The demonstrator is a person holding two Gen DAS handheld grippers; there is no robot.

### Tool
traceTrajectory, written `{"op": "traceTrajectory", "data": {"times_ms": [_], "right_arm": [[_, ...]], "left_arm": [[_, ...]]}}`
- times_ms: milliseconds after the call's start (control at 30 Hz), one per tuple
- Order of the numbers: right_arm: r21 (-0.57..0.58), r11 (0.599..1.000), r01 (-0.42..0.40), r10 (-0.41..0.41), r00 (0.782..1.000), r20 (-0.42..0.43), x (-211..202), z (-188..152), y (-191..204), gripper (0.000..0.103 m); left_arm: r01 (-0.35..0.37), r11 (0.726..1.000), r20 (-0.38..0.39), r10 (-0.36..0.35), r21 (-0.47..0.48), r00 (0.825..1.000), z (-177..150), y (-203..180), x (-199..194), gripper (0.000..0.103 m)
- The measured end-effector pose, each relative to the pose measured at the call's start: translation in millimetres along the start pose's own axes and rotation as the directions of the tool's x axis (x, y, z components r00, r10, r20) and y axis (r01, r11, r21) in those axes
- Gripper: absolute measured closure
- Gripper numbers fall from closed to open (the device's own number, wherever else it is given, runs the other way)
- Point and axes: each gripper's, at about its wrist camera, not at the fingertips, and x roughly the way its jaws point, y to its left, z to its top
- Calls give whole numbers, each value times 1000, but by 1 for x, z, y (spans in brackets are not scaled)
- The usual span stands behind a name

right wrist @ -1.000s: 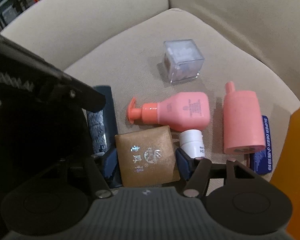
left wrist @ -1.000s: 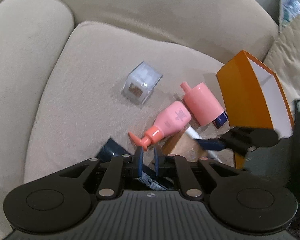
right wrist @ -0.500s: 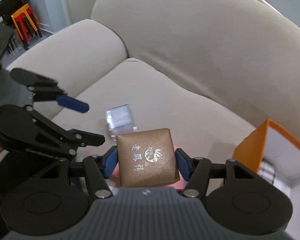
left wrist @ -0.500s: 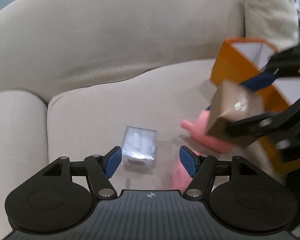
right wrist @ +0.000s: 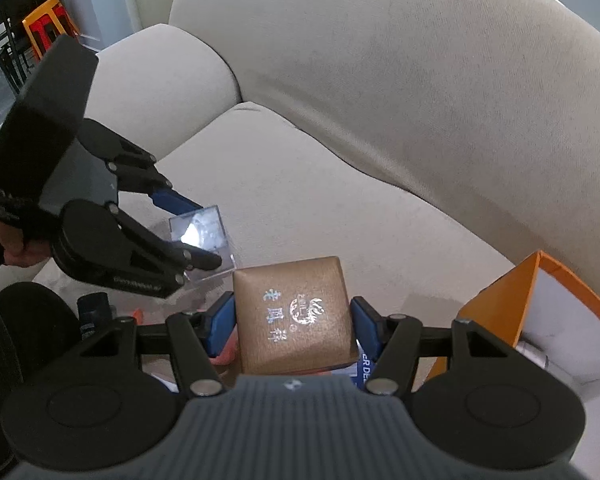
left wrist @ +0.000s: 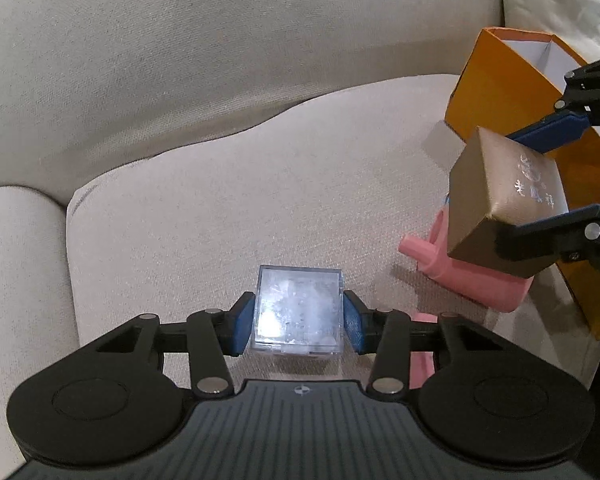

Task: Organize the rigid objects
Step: 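Carry the brown box and clear cube into the shoebox and lower them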

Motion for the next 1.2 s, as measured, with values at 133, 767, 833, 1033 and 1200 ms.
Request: {"op": "traceTrajectory", "data": {"times_ms": [133, 767, 833, 1033, 1200], "right_arm": [[11, 1000, -7, 6, 1000, 11, -2, 0, -3, 40], [3, 991, 131, -130, 985, 115, -139, -58, -72, 40], [-45, 987, 153, -150, 986, 73, -141, -71, -90, 40], [-234, 956, 178, -186, 982, -13, -126, -98, -142, 40], [-418, 898, 140, -165, 986, -24, -95, -104, -170, 40]], "left_arm": [[-39, 999, 11, 39, -31, 999, -1, -6, -9, 51], [60, 959, 299, -146, 277, 943, 79, -153, -147, 51], [74, 938, 286, -177, 338, 942, 89, -173, -134, 51], [109, 871, 218, -238, 480, 947, 116, -226, -84, 51], [115, 818, 162, -246, 563, 956, 131, -248, -36, 51]]}}
